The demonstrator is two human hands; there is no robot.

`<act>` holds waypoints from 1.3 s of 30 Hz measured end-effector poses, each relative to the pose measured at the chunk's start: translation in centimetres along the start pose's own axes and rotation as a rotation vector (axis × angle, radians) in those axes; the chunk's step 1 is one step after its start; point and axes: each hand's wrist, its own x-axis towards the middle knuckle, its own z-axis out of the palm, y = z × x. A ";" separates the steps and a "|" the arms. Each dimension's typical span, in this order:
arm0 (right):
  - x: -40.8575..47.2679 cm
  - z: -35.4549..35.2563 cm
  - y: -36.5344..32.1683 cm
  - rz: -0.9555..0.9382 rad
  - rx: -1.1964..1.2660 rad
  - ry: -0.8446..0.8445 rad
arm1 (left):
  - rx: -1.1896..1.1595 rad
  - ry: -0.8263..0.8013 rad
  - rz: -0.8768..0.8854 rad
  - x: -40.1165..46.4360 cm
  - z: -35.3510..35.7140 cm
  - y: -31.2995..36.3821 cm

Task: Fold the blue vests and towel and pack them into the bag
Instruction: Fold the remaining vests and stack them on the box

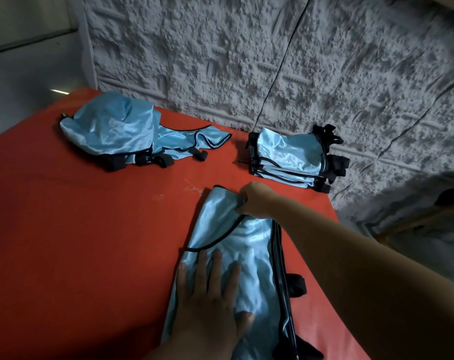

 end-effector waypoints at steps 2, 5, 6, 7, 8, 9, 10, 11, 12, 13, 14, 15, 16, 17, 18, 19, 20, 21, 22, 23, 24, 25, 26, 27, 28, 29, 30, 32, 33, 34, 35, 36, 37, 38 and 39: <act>-0.1 0.0 0.2 -0.010 0.001 0.033 | -0.014 -0.014 0.019 -0.1 0.0 0.0; -0.2 0.2 0.6 -0.016 0.015 0.089 | -0.002 -0.001 0.016 -0.1 -0.4 0.1; -0.2 0.4 0.7 -0.012 0.031 0.108 | 0.003 0.018 0.024 -0.1 -1.1 0.3; -0.3 0.6 0.7 -0.010 0.042 0.125 | 0.063 0.044 0.032 -0.1 -1.3 0.4; -0.4 0.7 0.7 -0.010 0.042 0.139 | 0.120 0.033 0.036 -0.1 -1.1 0.3; -0.4 0.8 0.8 -0.003 0.032 0.157 | 0.111 -0.004 0.020 -0.3 -1.1 0.2; -0.5 0.8 0.8 0.005 0.022 0.181 | 0.106 0.015 0.019 -0.3 -1.3 0.2; -0.4 0.9 1.0 0.014 0.026 0.209 | 0.106 0.050 0.018 -0.3 -1.5 0.2; -0.4 1.0 1.1 0.020 0.047 0.229 | 0.123 0.038 0.019 -0.4 -1.5 0.3; -0.3 1.0 1.2 0.020 0.075 0.236 | 0.133 -0.029 0.022 -0.5 -1.3 0.3; -0.3 1.1 1.3 0.013 0.097 0.236 | 0.132 -0.098 0.013 -0.6 -1.6 0.3; -0.3 1.2 1.3 -0.001 0.114 0.233 | 0.143 -0.147 0.009 -0.6 -2.1 0.5; -0.3 1.2 1.3 -0.020 0.123 0.227 | 0.152 -0.167 0.001 -0.6 -2.6 0.7; -0.4 1.3 1.1 -0.038 0.130 0.214 | 0.157 -0.164 0.004 -0.6 -2.5 0.9; -0.4 1.4 0.9 -0.056 0.134 0.200 | 0.144 -0.167 0.002 -0.5 -2.6 0.9; -0.4 1.5 0.7 -0.067 0.134 0.187 | 0.121 -0.176 -0.001 -0.4 -2.8 0.9; -0.4 1.5 0.6 -0.075 0.131 0.178 | 0.103 -0.180 -0.008 -0.4 -2.9 0.9; -0.3 1.6 0.5 -0.074 0.129 0.180 | 0.110 -0.188 -0.018 -0.3 -2.6 0.8; -0.2 1.6 0.3 -0.069 0.128 0.188 | 0.124 -0.175 -0.013 -0.3 -2.5 0.7; -0.1 1.7 0.2 -0.060 0.140 0.199 | 0.122 -0.157 -0.005 -0.4 -2.8 0.8; -0.1 1.7 0.1 -0.050 0.163 0.209 | 0.110 -0.139 0.000 -0.5 -2.6 0.8; -0.1 1.6 -0.1 -0.036 0.193 0.216 | 0.113 -0.122 0.002 -0.5 -2.2 0.7; -0.2 1.6 -0.2 -0.028 0.212 0.226 | 0.102 -0.098 0.005 -0.2 -1.7 0.6; -0.2 1.5 -0.3 -0.032 0.216 0.233 | 0.098 -0.107 0.002 -0.1 -1.8 0.5; -0.1 1.5 -0.3 -0.043 0.213 0.236 | 0.032 -0.119 -0.020 -0.2 -2.3 0.6; 0.0 1.4 -0.2 -0.055 0.220 0.232 | 0.011 -0.100 -0.013 -0.2 -2.5 0.7; 0.1 1.4 -0.1 -0.061 0.229 0.220 | 0.043 -0.107 -0.011 -0.1 -2.6 0.7; 0.4 1.3 0.1 -0.057 0.230 0.172 | 0.132 -0.056 -0.001 -0.1 -2.4 0.6; 0.5 1.2 0.1 -0.052 0.218 0.142 | 0.069 -0.045 -0.014 -0.1 -2.2 0.5; 0.6 1.2 0.2 -0.047 0.203 0.123 | 0.007 -0.056 -0.011 -0.1 -1.7 0.5; 0.7 1.2 0.1 -0.047 0.183 0.118 | -0.003 -0.079 0.007 -0.2 -1.3 0.4; 0.9 1.2 0.1 -0.049 0.160 0.117 | 0.006 -0.047 0.014 -0.3 -0.7 0.3; 1.1 1.2 0.2 -0.049 0.133 0.115 | 0.004 -0.030 0.020 -0.2 -0.5 0.1; 1.3 1.1 0.2 -0.050 0.115 0.114 | 0.009 0.005 0.031 -0.3 -0.4 0.1; 1.4 1.0 0.2 -0.046 0.106 0.113 | 0.008 0.026 0.040 -0.2 -0.1 0.1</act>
